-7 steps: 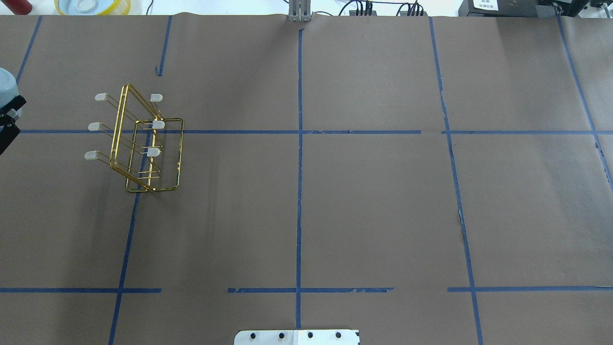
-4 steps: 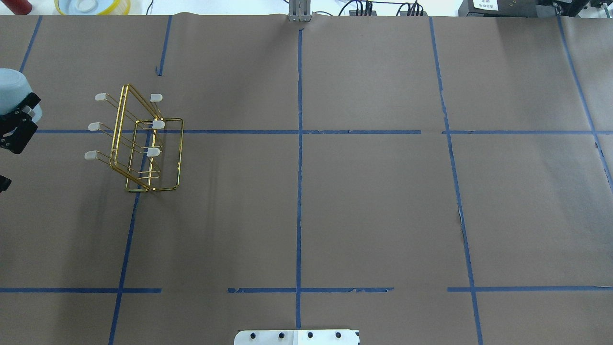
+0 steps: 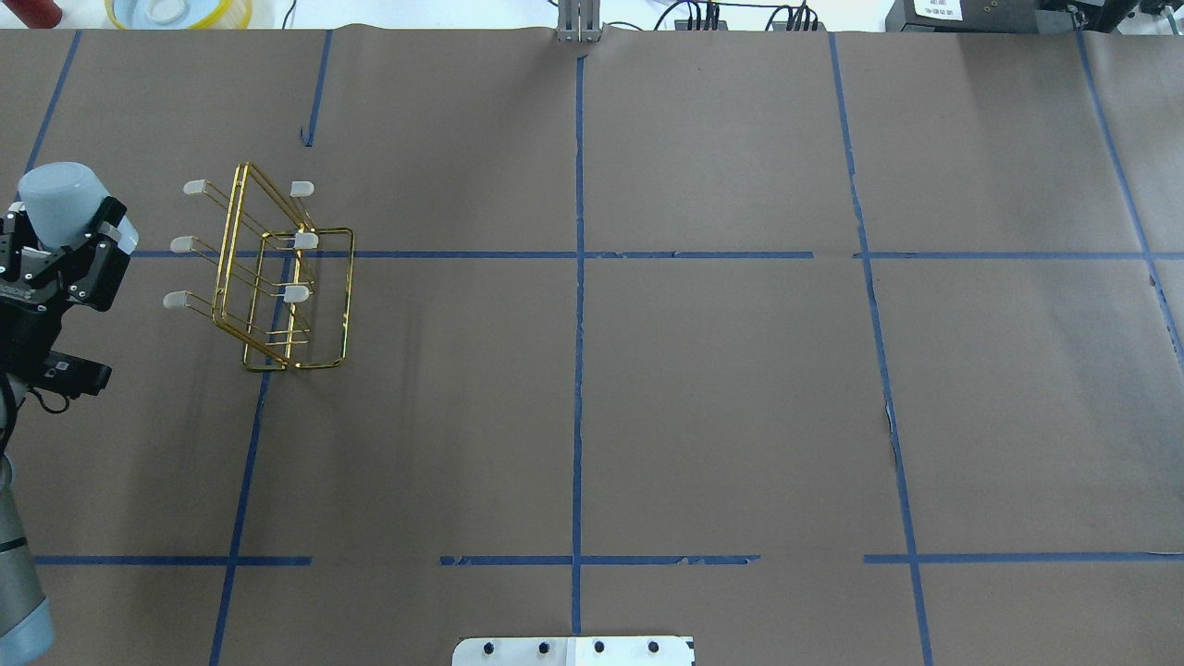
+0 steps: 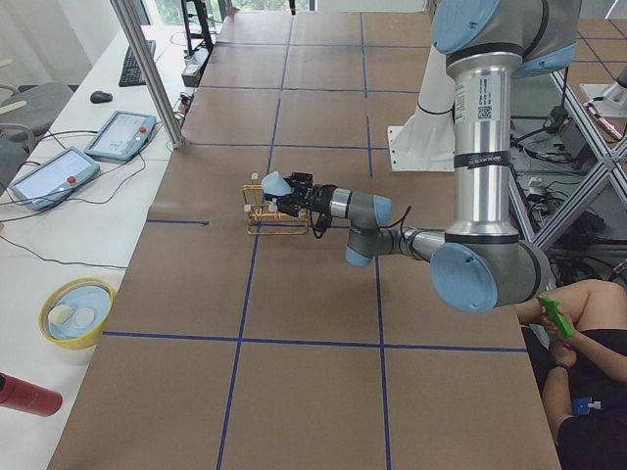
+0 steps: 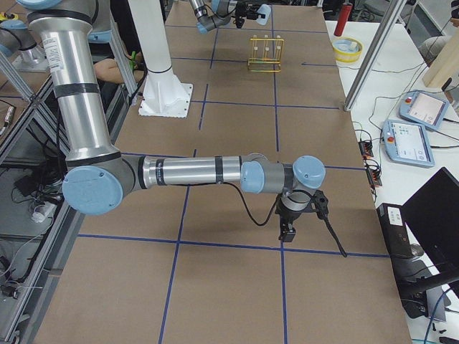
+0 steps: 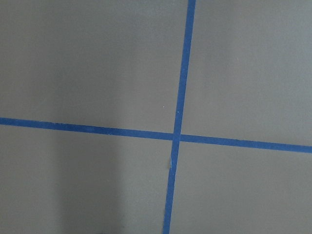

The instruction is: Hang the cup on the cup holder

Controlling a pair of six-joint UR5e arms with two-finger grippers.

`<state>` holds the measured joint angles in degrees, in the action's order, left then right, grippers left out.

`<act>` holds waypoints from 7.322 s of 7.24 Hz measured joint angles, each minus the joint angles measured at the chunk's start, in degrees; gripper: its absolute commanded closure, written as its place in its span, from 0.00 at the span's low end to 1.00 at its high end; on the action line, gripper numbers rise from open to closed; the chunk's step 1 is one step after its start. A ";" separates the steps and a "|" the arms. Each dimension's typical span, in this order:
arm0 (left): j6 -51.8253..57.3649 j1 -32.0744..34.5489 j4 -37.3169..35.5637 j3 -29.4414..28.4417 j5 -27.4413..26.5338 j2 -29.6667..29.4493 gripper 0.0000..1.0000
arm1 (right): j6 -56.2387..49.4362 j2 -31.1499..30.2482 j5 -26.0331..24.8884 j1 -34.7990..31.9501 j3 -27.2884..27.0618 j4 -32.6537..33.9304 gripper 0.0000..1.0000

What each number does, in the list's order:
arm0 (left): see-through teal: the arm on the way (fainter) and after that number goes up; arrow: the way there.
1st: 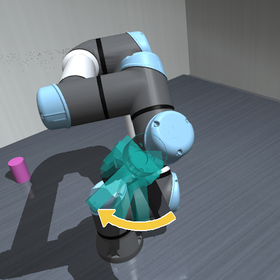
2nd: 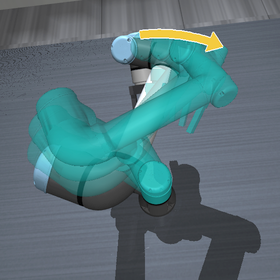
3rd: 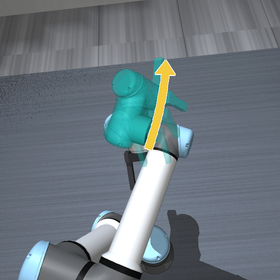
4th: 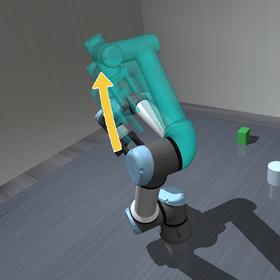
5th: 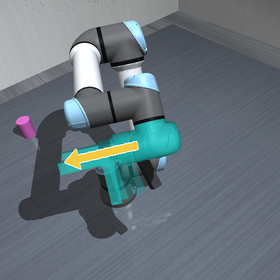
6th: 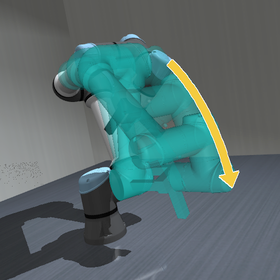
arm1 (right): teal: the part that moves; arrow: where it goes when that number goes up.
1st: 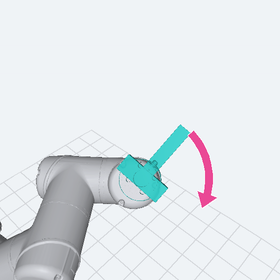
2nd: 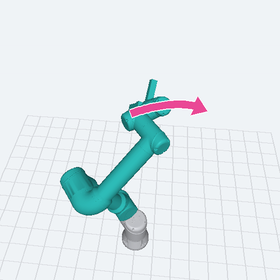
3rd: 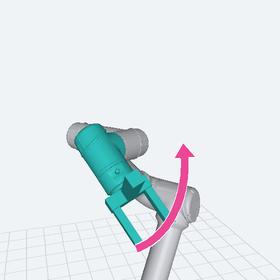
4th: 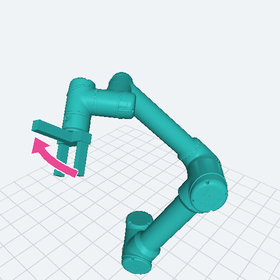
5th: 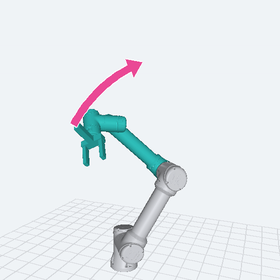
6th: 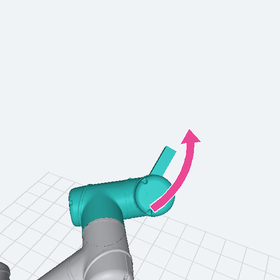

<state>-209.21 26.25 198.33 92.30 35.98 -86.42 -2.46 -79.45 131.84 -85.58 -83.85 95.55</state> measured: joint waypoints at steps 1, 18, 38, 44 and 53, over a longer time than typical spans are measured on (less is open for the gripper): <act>-0.07 -1.40 0.06 -1.39 -2.19 -1.85 1.00 | 0.00 0.00 0.00 -0.01 0.00 0.02 0.00; -0.38 -5.93 0.48 -6.90 -3.79 -4.81 0.00 | 0.00 0.00 0.00 0.01 0.00 0.03 0.00; 100.07 47.77 -33.71 2.77 71.63 0.36 0.00 | 0.00 0.00 0.00 -0.03 0.00 0.05 0.00; 153.85 60.36 -61.15 2.03 88.24 2.51 0.00 | 0.00 0.00 0.00 0.00 0.00 0.00 0.00; 219.67 66.36 -108.82 2.94 94.76 1.67 0.00 | 0.00 0.00 0.00 0.03 0.00 0.05 0.00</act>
<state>10.46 92.61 89.51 95.24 130.74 -84.75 -2.46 -79.45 131.84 -85.55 -83.85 95.60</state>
